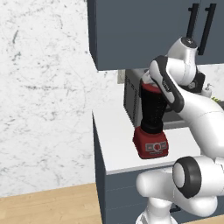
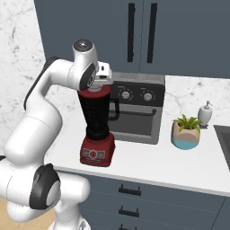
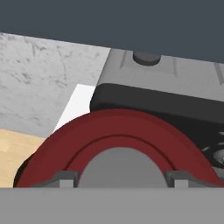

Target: Close the lid blender by securely placing the lid on top.

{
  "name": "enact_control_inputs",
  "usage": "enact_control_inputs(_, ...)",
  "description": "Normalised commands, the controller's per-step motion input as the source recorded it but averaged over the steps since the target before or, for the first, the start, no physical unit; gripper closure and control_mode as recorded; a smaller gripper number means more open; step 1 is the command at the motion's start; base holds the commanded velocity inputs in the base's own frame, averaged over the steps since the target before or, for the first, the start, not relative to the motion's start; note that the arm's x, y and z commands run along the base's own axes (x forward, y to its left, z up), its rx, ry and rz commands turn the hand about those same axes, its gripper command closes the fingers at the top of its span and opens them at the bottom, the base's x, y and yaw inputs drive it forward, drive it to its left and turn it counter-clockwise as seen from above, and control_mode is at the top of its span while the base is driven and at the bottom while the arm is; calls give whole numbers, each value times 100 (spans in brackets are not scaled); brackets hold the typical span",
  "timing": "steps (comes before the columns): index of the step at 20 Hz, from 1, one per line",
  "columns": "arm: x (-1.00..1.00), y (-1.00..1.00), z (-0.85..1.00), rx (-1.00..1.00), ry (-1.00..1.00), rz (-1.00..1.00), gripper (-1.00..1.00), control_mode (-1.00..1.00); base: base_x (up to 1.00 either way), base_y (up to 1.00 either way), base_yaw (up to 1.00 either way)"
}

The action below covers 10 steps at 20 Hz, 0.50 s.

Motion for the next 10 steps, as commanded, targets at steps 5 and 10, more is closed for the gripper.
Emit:
enact_control_inputs(5, -1, 1, -3, 0, -1, 0, -100, -100, 0, 0, 0)
enact_control_inputs(10, -10, 6, 10, 0, -16, 0, -100, -100, 0, 0, 0)
